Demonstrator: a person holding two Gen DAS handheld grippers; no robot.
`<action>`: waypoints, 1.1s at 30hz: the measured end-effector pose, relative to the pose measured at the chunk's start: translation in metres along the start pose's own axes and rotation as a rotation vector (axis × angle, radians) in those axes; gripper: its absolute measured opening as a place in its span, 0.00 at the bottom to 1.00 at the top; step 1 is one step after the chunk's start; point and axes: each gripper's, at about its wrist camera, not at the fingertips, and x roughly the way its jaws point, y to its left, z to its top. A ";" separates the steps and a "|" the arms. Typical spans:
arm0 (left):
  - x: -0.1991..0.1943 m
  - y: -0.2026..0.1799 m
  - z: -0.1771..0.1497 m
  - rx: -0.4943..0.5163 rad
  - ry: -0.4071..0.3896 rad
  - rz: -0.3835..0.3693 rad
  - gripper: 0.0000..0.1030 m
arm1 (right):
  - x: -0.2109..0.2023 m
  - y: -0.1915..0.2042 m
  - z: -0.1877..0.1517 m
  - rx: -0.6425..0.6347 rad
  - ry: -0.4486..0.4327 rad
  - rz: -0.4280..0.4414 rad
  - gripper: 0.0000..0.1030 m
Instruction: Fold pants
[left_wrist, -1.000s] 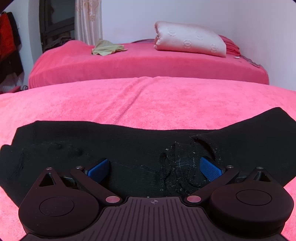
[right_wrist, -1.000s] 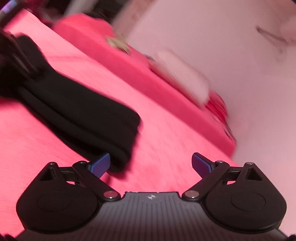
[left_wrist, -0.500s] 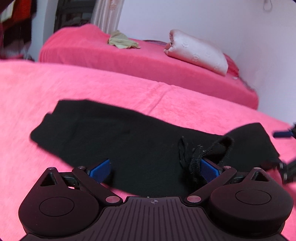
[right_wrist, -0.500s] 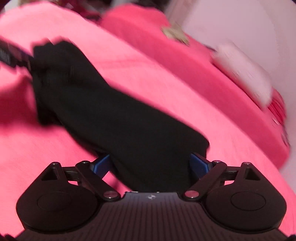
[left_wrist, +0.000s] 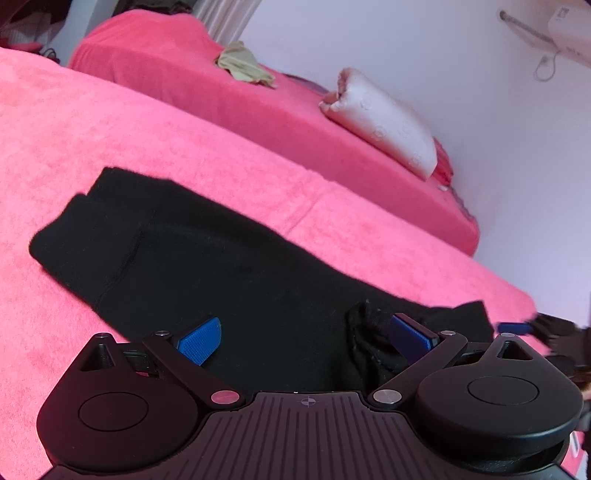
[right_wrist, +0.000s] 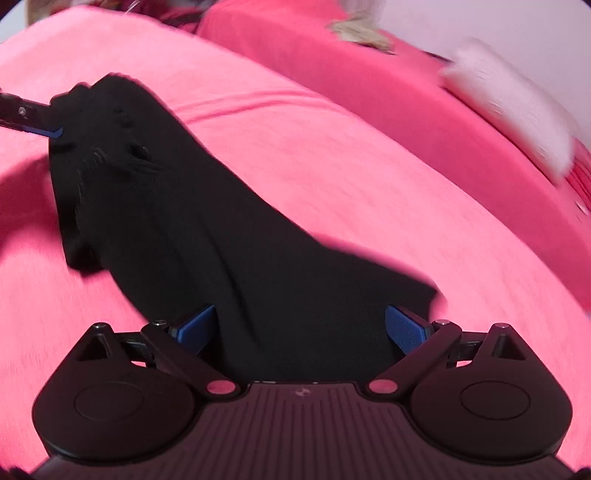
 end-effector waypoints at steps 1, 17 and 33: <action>0.003 0.000 -0.002 -0.006 0.012 -0.004 1.00 | -0.016 -0.012 -0.009 0.060 -0.055 0.021 0.95; 0.018 -0.025 -0.013 -0.015 0.036 0.013 1.00 | -0.041 -0.018 -0.008 0.005 -0.317 0.108 0.85; 0.021 -0.021 -0.032 0.020 -0.003 0.044 1.00 | 0.063 0.057 0.056 -0.230 -0.086 0.342 0.53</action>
